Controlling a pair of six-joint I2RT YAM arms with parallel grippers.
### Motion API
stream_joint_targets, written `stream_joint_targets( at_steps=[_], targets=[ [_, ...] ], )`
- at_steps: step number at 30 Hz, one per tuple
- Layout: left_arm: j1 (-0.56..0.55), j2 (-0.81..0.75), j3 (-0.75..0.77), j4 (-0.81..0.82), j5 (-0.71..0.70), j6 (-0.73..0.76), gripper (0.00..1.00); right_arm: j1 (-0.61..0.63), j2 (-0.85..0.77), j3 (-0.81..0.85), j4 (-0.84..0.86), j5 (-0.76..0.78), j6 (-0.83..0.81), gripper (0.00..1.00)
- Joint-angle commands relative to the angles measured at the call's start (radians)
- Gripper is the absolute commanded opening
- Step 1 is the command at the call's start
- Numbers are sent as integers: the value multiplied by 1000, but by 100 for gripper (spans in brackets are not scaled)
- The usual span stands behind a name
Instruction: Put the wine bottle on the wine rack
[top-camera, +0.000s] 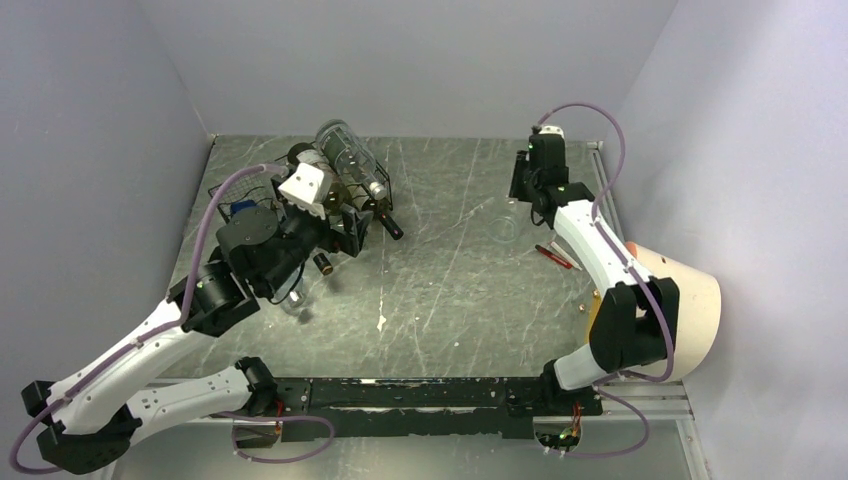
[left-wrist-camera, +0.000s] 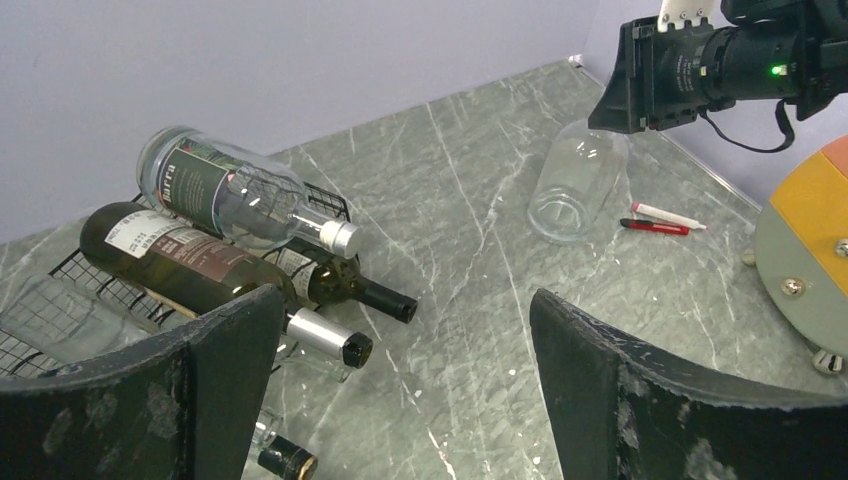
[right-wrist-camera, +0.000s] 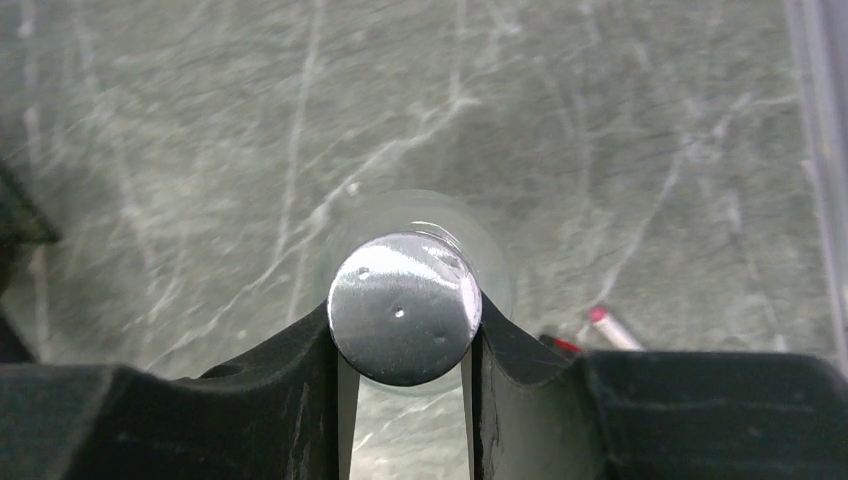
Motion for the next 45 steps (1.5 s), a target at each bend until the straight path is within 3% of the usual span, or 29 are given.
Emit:
stream_joint_targets(
  at_steps=[1,17,25,29,34,45],
  targets=[
    [-3,27,3,15,-11,-29,96,79,-104,13,130,-75,62,3],
    [-2,53,12,7,-2,-55,96,247,-14,16,356,-20,58,2],
    [-2,72,11,11,2,-53,96,304,-75,-164,507,31,50,0],
    [-2,83,18,18,9,-53,96,400,-141,-309,536,113,32,0],
    [-2,87,18,30,14,-49,96,480,-227,-471,478,171,79,0],
    [-2,99,6,44,27,-72,96,517,-355,-605,218,130,272,0]
  ],
)
